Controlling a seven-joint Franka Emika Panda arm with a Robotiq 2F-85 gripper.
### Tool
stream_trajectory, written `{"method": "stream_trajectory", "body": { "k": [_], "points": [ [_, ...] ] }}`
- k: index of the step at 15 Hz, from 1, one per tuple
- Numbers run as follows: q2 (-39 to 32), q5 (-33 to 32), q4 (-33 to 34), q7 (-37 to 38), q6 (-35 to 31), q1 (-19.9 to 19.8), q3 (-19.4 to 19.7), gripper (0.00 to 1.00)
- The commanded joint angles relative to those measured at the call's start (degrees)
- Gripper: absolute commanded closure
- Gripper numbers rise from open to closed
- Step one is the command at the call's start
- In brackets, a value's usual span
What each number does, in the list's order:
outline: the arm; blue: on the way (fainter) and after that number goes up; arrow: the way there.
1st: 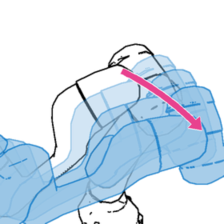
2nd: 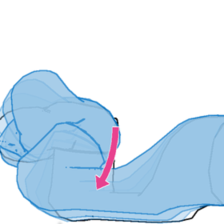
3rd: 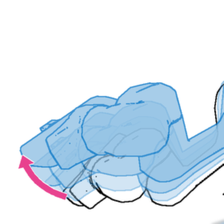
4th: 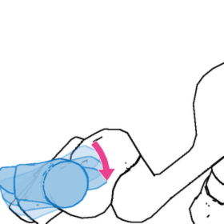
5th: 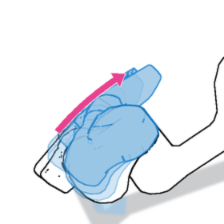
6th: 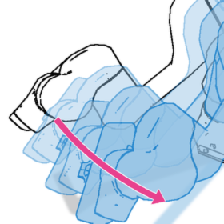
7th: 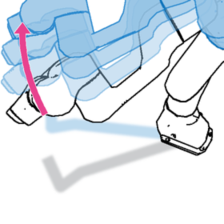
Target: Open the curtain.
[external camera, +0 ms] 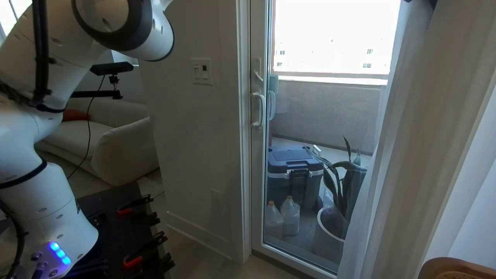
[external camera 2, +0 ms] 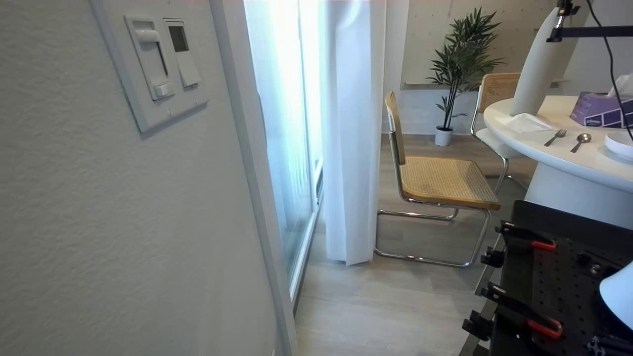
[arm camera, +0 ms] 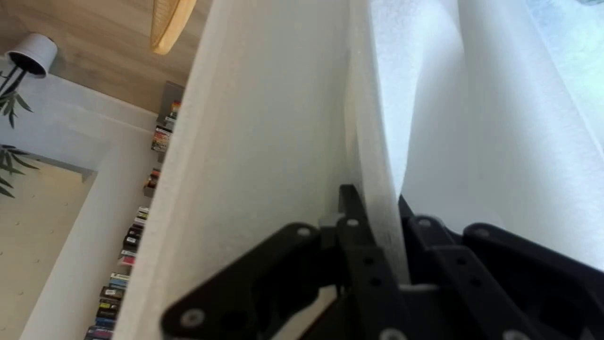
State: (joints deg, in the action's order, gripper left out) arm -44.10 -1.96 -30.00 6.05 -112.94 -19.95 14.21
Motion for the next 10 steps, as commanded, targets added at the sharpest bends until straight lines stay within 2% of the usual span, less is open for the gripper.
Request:
{"method": "stream_trajectory", "body": {
  "k": [1, 6, 7, 10],
  "points": [
    [-4.43, -1.76, 5.88, 1.71, 5.83, -1.98, -0.47, 0.96],
    [-6.01, -2.04, 9.17, 2.47, 8.70, -3.63, -0.48, 0.96],
    [-2.37, -1.34, 2.30, 2.57, 5.84, -2.42, 1.28, 0.96],
    [-2.37, -1.19, 2.16, 3.13, 6.04, -2.49, 2.12, 0.96]
  ]
}}
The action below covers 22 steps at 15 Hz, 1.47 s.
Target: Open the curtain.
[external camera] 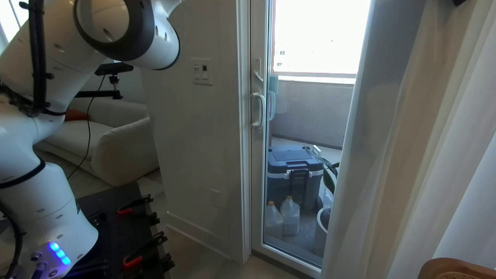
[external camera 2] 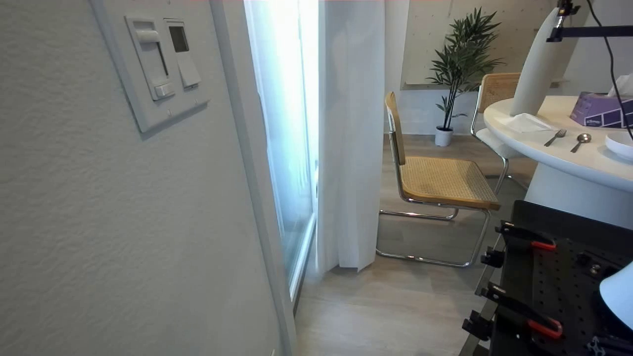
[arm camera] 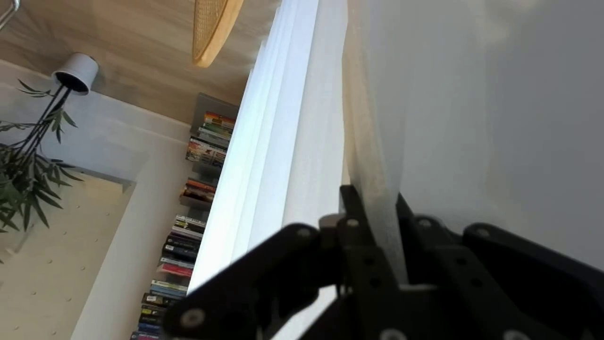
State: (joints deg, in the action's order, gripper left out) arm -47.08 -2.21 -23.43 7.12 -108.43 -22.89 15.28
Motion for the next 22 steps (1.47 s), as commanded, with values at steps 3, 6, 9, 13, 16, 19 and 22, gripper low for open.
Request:
{"method": "stream_trajectory", "body": {
  "k": [3, 6, 9, 13, 16, 19, 22],
  "points": [
    [-2.91, -1.60, 2.50, 1.55, 5.26, -1.18, -0.77, 0.58],
    [-4.29, -1.43, 2.58, 0.65, 9.41, -1.50, -1.43, 0.38],
    [-5.90, -1.60, 3.08, -0.69, 12.92, -1.75, -1.92, 0.14],
    [-2.61, -0.87, -3.99, -5.60, 14.97, -0.23, -1.21, 0.00],
    [-6.12, -2.29, 3.22, -11.52, 22.00, -1.22, -2.99, 0.00],
    [-2.02, -2.46, -3.48, -18.41, 21.24, 0.14, -1.44, 0.00],
    [-1.51, -3.71, -3.02, -25.78, 22.22, -0.14, -1.58, 0.00]
  ]
}}
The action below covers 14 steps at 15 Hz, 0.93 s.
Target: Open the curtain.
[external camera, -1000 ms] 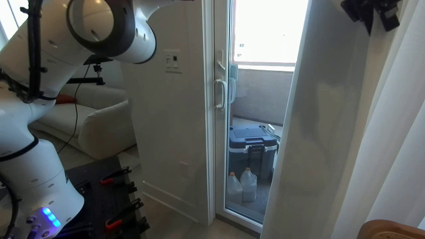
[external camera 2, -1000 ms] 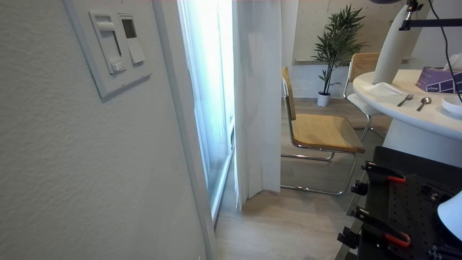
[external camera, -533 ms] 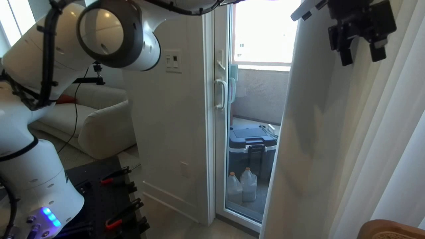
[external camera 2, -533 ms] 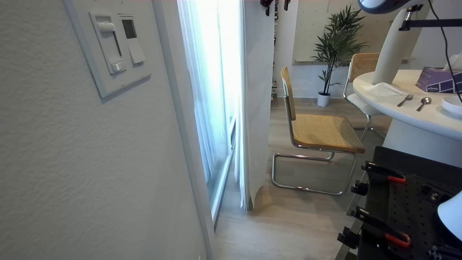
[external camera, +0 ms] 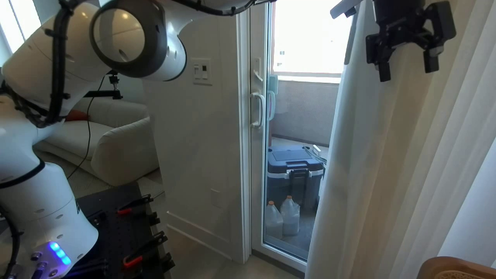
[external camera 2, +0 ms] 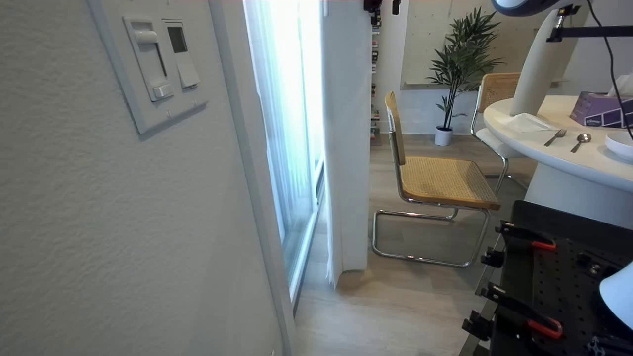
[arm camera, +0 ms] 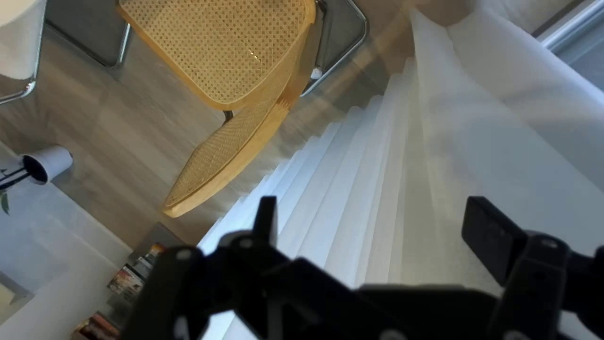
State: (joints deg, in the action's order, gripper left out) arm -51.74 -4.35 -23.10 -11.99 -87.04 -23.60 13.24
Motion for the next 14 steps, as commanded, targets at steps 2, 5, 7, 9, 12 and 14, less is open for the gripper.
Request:
{"method": "stream_trajectory", "body": {
  "k": [2, 5, 7, 9, 12, 14],
  "points": [
    [3.80, -1.75, -3.28, -13.42, 0.85, 0.23, 0.19, 0.00],
    [5.00, -1.11, -3.34, -24.28, 0.94, -0.64, -0.70, 0.00],
    [5.66, -0.95, -3.51, -30.88, 1.28, -0.89, -0.98, 0.00],
    [6.16, -0.84, -3.76, -37.09, 2.06, -0.96, -1.20, 0.00],
    [6.58, -1.10, -3.72, -45.30, 4.51, -1.15, -2.16, 0.00],
    [3.18, -2.31, 3.01, -49.28, 7.89, -2.20, -3.52, 0.00]
  ]
}}
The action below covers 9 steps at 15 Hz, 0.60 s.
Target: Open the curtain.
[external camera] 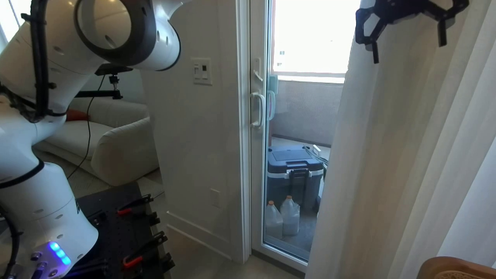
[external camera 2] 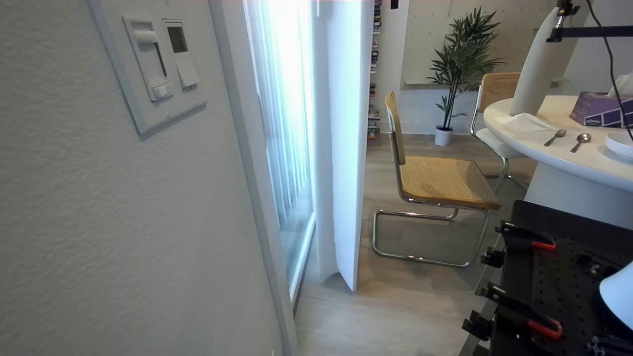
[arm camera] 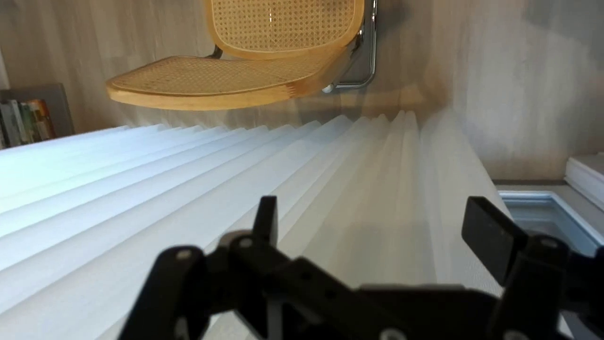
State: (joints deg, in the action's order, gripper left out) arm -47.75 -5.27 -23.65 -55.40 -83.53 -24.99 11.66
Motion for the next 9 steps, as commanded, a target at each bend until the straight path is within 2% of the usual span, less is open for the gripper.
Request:
{"method": "stream_trajectory", "body": {
  "k": [1, 2, 3, 4, 7, 8, 9],
  "points": [
    [2.73, -0.70, -2.71, -7.53, 2.38, 0.35, -0.40, 0.00],
    [2.85, -0.88, -2.50, -9.14, 2.97, 0.39, -0.41, 0.00],
    [-0.50, -1.70, 4.03, -10.42, 5.68, -0.73, -1.83, 0.00],
    [3.09, -1.08, -2.01, -11.76, 3.65, 0.31, -0.40, 0.00],
    [3.55, -1.24, -1.34, -13.94, 4.17, 0.28, -0.09, 0.00],
    [0.72, -1.80, 4.57, -13.29, 6.86, -0.76, -1.44, 0.00],
    [3.80, -1.23, -0.67, -12.70, 5.22, 0.24, 0.05, 0.00]
  ]
}}
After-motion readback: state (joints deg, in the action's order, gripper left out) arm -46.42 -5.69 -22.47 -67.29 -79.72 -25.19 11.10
